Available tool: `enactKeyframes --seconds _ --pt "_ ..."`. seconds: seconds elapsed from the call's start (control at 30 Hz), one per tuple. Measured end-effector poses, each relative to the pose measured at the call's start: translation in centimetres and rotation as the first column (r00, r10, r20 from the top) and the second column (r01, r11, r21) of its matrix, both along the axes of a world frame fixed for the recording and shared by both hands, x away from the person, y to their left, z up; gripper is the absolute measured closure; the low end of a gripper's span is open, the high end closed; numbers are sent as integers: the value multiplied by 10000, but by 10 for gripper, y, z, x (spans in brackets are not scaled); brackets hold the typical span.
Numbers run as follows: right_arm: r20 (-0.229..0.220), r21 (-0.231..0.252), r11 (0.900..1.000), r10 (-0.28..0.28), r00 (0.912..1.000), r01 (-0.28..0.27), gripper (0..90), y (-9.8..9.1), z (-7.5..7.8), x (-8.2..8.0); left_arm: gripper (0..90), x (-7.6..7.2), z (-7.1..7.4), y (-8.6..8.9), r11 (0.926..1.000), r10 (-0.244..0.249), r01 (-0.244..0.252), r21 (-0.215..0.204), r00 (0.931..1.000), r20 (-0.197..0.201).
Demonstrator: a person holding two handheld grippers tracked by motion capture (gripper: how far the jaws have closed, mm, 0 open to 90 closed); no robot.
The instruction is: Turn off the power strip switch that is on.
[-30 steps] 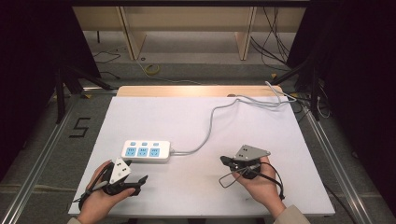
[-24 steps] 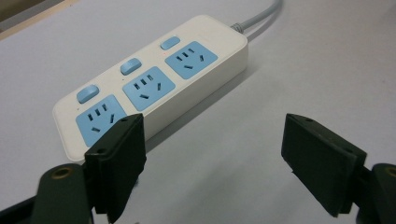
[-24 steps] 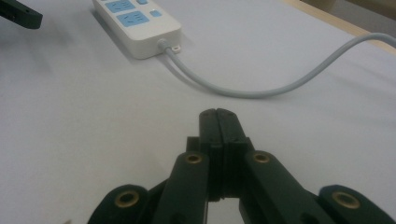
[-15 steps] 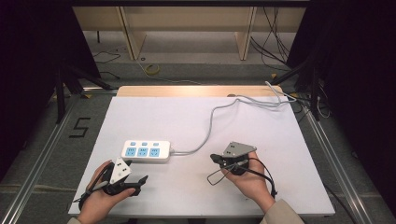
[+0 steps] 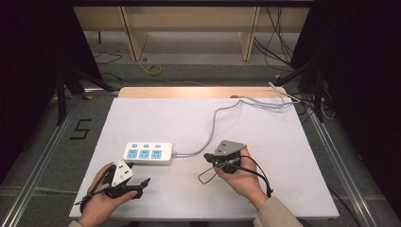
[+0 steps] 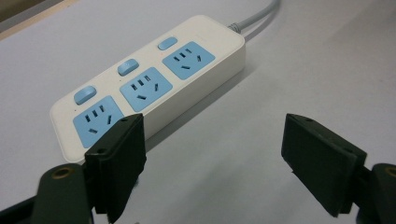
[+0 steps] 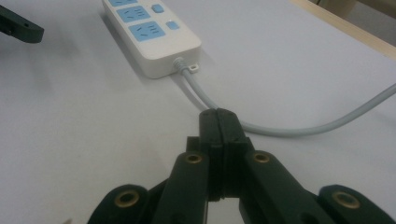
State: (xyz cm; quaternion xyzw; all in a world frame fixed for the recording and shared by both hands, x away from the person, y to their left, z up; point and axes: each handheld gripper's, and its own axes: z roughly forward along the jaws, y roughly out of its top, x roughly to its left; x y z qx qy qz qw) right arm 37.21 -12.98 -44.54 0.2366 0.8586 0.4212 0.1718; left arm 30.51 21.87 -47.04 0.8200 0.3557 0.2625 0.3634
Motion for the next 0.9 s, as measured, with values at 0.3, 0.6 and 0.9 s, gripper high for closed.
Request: enactKeyframes --seconds 0.3,0.6,0.9 --pt "-10 -43 10000 36 10000 -36 900 12 2 6 219 0 0 0 10000 -26 26 -37 10000 -10" --pt "-52 -142 9997 177 9998 -178 900 25 7 15 220 0 0 -1 10000 -53 53 -35 10000 -21" --pt "-88 -282 9987 425 9991 -427 900 44 9 24 221 0 0 -1 10000 -69 68 -55 10000 -30"
